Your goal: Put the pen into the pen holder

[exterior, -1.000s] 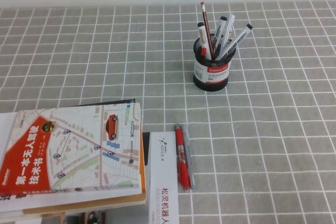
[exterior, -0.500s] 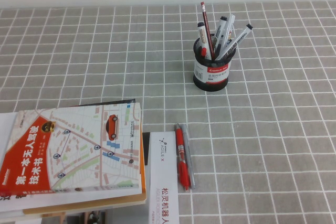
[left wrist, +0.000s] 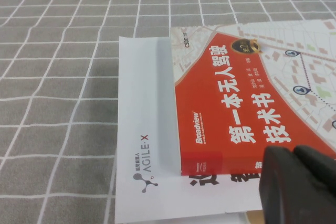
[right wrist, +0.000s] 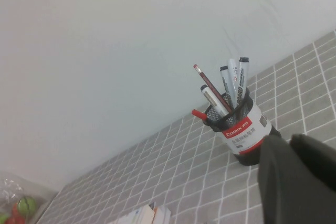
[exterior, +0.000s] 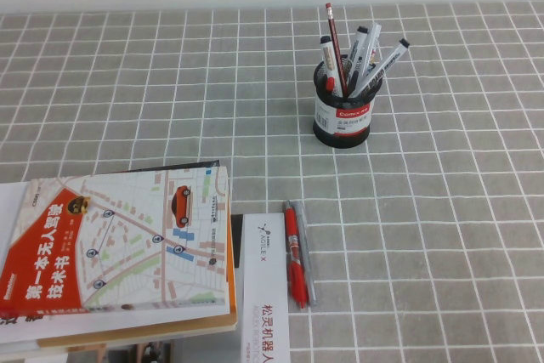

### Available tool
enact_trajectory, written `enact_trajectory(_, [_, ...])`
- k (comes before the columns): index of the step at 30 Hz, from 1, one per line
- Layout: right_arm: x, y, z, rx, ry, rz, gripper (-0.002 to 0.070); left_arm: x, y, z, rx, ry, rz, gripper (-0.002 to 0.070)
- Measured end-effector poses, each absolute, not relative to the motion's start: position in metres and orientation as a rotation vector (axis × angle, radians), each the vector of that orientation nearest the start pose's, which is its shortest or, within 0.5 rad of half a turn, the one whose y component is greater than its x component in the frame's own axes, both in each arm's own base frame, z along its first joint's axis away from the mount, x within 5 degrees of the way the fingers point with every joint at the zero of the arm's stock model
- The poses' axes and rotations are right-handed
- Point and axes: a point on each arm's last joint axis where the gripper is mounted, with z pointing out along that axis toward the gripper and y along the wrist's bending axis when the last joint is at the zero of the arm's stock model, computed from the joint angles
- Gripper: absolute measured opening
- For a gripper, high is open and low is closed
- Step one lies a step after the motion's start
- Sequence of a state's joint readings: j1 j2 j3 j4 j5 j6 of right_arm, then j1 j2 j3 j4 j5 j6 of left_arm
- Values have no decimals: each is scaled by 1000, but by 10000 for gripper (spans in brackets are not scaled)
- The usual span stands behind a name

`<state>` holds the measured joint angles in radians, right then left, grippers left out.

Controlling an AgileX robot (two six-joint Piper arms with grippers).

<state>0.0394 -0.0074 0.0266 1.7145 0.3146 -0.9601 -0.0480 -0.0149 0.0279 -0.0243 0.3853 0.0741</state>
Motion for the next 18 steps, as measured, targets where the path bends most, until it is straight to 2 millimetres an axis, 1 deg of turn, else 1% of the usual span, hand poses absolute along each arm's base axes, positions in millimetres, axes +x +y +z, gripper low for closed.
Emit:
enact_trajectory(4, [52, 30, 208, 291, 1502, 872, -13, 52, -3, 170, 100, 1879, -6, -3])
enact_trajectory(6, [54, 30, 212, 294, 1524, 864, -13, 52, -3, 170, 100, 1879, -6, -3])
enact_trajectory(8, [60, 30, 224, 272, 1562, 831, -13, 52, -3, 170, 100, 1879, -6, -3])
enact_trajectory(10, [67, 32, 244, 211, 1603, 785, -13, 52, -3, 170, 100, 1879, -6, -3])
enact_trajectory(11, [70, 34, 250, 178, 1629, 765, -13, 52, -3, 170, 100, 1879, -6, -3])
enact_trajectory(12, [79, 36, 264, 137, 1681, 751, -13, 52, -3, 170, 100, 1879, -6, -3])
enact_trajectory(13, [86, 39, 274, 92, 1732, 740, -13, 52, -3, 170, 100, 1879, -6, -3])
enact_trajectory(14, [90, 41, 278, 39, 1780, 725, -13, 52, -3, 170, 100, 1879, -6, -3])
enact_trajectory(16, [109, 47, 294, -81, 1940, 692, -13, 52, -3, 170, 100, 1879, -6, -3])
enact_trajectory(18, [123, 50, 301, -135, 2088, 703, -13, 52, -3, 170, 100, 1879, -6, -3])
